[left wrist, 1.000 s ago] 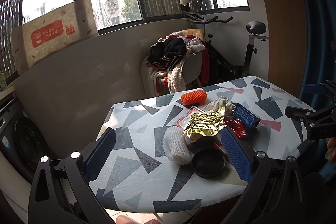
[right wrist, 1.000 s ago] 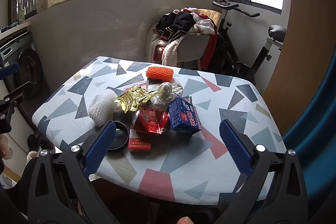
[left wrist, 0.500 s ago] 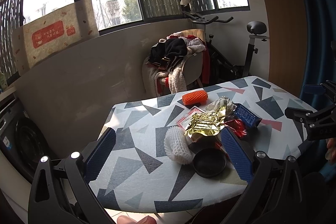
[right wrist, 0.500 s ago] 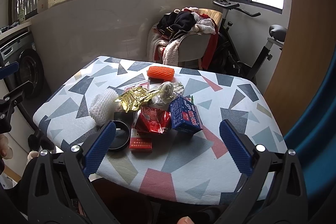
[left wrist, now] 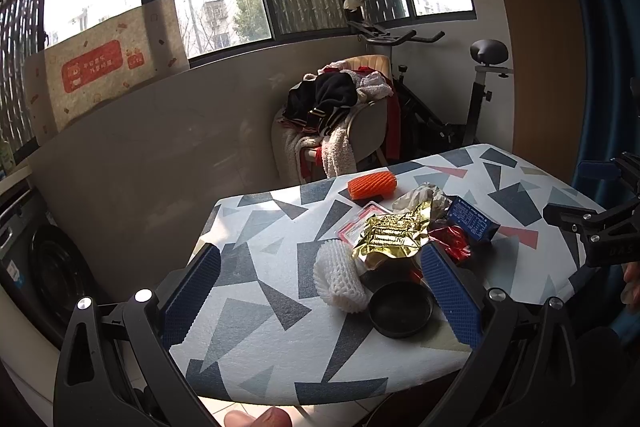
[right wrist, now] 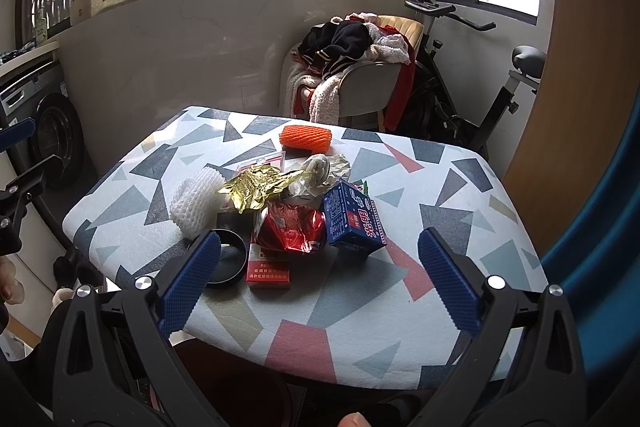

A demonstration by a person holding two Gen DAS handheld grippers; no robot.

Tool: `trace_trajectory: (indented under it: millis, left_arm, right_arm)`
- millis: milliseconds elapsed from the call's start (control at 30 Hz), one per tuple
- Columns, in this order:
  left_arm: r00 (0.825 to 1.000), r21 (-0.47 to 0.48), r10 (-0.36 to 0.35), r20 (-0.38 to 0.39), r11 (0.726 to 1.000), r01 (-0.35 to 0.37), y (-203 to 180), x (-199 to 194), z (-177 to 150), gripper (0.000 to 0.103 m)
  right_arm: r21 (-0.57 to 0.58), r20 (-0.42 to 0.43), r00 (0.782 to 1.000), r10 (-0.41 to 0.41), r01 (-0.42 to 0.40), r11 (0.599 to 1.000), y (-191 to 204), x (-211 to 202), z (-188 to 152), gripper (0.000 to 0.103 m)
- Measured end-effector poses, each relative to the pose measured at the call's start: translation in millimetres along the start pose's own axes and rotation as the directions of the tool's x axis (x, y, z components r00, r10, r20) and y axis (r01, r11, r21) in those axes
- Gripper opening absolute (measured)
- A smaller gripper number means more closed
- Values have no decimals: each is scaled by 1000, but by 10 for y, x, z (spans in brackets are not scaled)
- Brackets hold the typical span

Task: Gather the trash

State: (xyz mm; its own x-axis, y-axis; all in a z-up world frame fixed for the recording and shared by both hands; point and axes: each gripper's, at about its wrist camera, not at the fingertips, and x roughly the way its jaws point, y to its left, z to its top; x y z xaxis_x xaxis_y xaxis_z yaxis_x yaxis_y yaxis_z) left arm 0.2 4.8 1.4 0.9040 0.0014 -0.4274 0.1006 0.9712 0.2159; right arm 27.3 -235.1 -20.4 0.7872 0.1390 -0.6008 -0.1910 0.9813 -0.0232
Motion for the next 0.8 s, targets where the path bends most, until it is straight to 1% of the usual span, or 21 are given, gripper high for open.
trace_trajectory:
  millis: [200, 533, 567, 733, 800]
  left_arm:
    - [1000, 1, 0, 0, 1000, 0, 48, 5, -58, 98]
    - [1000, 1, -3, -6, 1000, 3, 5, 14, -81, 98]
    - [1000, 2, -7, -9, 1000, 7, -1, 27, -89, 98]
    - [999, -1, -46, -25, 999, 46, -17, 99, -113, 98]
    - [999, 17, -30, -26, 999, 31, -38, 151, -153, 98]
  right_arm:
    - [0, -2, 1000, 0, 0, 1000, 4, 7, -6, 97]
    - [1, -3, 1000, 0, 0, 1000, -11, 8, 10, 97]
    - [2, -3, 1000, 0, 0, 1000, 30, 34, -77, 97]
    - [10, -10, 1000, -3, 3, 1000, 33, 81, -157, 97]
    - [20, -6, 1000, -6, 6, 1000, 4, 90, -148, 97]
